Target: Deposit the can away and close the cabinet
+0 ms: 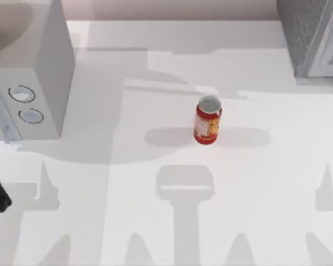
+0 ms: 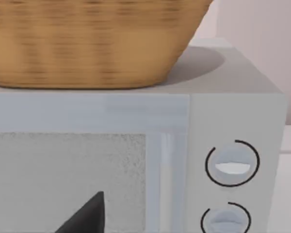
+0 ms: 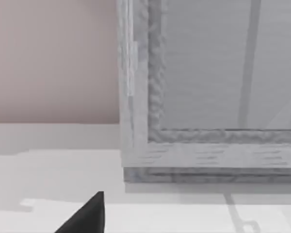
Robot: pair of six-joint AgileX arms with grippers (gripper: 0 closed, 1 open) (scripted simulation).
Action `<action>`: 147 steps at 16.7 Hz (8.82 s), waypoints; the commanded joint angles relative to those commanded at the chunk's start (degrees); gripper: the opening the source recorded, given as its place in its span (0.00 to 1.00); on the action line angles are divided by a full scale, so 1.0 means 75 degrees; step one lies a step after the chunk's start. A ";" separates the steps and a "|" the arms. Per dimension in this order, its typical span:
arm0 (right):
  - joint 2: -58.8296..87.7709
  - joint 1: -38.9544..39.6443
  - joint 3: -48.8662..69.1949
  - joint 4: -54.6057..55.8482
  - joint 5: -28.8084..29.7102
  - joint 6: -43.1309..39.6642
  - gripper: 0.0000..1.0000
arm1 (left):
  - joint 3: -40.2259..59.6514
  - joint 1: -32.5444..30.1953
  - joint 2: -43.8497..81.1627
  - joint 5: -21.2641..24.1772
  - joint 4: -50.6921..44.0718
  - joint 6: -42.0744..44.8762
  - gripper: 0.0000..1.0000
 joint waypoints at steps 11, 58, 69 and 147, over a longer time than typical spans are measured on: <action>0.1290 0.0741 0.1226 0.1932 0.0809 -0.0166 1.00 | 0.0000 0.0000 0.0000 0.0000 0.0000 0.0000 1.00; 1.8959 0.6701 0.6234 1.2696 0.7009 0.0081 1.00 | 0.0000 0.0000 0.0000 0.0000 0.0000 0.0000 1.00; 1.9211 0.5840 0.7457 1.1745 0.6136 0.0072 1.00 | 0.0000 0.0000 0.0000 0.0000 0.0000 0.0000 1.00; 0.0814 0.0175 0.0820 -0.0238 0.0086 0.0040 0.00 | 0.0000 0.0000 0.0000 0.0000 0.0000 0.0000 1.00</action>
